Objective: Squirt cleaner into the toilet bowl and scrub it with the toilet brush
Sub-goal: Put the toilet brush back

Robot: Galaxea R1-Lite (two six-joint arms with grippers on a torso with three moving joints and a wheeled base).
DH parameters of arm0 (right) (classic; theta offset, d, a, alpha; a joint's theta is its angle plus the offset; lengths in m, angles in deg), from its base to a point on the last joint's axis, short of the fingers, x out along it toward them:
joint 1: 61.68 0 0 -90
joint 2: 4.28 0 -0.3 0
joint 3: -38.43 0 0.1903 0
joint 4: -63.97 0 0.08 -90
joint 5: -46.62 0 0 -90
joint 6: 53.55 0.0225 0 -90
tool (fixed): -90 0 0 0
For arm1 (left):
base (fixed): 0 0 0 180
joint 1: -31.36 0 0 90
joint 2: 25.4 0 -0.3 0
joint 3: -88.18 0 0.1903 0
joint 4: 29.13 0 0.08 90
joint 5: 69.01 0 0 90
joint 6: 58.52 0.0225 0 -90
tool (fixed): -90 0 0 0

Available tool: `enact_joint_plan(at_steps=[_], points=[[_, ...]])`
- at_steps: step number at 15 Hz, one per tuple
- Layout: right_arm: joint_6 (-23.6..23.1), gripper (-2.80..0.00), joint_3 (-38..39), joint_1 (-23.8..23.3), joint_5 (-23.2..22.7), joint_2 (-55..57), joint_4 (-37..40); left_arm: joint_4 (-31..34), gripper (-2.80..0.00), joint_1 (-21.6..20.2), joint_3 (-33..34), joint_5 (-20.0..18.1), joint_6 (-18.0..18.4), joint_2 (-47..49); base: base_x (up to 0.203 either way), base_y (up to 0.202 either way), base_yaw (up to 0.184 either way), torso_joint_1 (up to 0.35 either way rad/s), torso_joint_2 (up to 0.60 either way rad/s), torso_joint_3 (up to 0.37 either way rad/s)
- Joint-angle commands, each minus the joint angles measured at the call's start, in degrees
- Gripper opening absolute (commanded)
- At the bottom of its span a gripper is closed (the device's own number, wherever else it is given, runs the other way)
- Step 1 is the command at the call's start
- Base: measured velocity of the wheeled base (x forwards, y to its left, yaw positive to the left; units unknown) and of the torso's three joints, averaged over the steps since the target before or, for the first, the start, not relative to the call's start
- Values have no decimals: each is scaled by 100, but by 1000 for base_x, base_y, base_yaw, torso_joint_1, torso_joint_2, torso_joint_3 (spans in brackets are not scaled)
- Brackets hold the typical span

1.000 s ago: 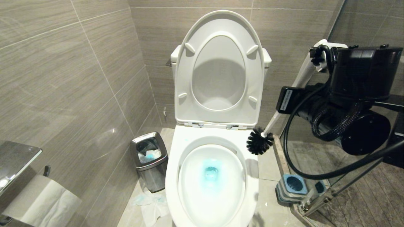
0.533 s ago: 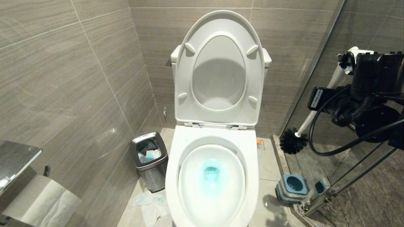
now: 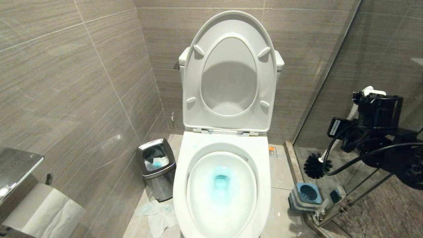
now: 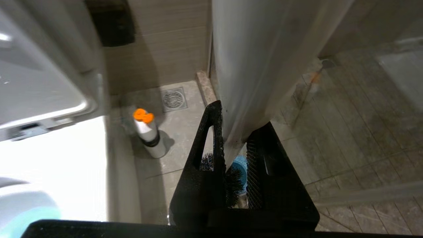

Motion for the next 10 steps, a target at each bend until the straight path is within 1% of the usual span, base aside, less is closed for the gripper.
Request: enact_joint_plan(at_steps=[1,5,8,9,10], points=[[5,-280,186,-344,-83,738,-458,1,-280,-1,1,0,-3,8,0,0,0,0,0,0],[-53,-280,305,-840,-436,1543,-1397,1,-280,-1,1,0,6,8,0,0,0,0,0,0],[-78,-280,548,-1002,-669,1941,-2074,1,-280,-1,1,0,-3,8,0,0,0,0,0,0],[-122,-280,608,-1041,-804,2065,-2351,1,-280,-1,1,0,-3,8,0,0,0,0,0,0],[-265,-280,699,-1073,-874,2183,-2570,1,-280,-1,1,0,-3,8,0,0,0,0,0,0]])
